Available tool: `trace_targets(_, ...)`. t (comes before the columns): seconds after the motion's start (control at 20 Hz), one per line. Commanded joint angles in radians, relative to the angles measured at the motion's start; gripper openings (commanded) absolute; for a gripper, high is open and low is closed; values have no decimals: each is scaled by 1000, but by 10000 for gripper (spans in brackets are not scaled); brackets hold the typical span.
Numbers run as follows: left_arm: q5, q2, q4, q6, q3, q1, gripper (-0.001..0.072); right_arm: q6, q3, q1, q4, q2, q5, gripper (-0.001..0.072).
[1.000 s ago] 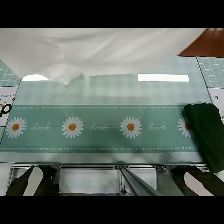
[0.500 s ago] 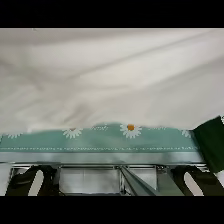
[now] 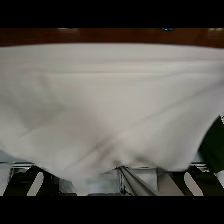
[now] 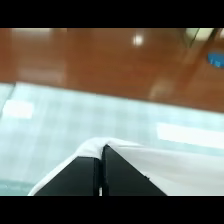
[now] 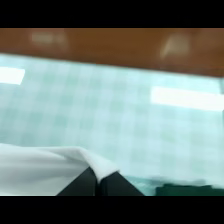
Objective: Fold the shirts.
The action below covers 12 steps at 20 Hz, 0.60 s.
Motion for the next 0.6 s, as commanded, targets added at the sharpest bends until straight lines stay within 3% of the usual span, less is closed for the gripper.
trace_targets(0.0, 124, -169, -69, -13, -171, -4, 15, -50, -188, 0, 115, -145, -126, 24)
trace_targets(0.1, 203, -351, -94, 0, -200, -4, 15, -69, -208, 0, 160, -304, -193, 24)
trace_targets(0.25, 309, -634, -261, 133, -191, -4, 16, -105, -208, 0, 265, -558, -311, 24)
trace_targets(0.45, 404, -998, -328, 126, -106, 13, 16, -117, -165, -1, 330, -846, -496, 24)
trace_targets(0.55, 398, -1148, -372, 108, -14, 31, 16, -102, -66, -1, 326, -969, -504, 24)
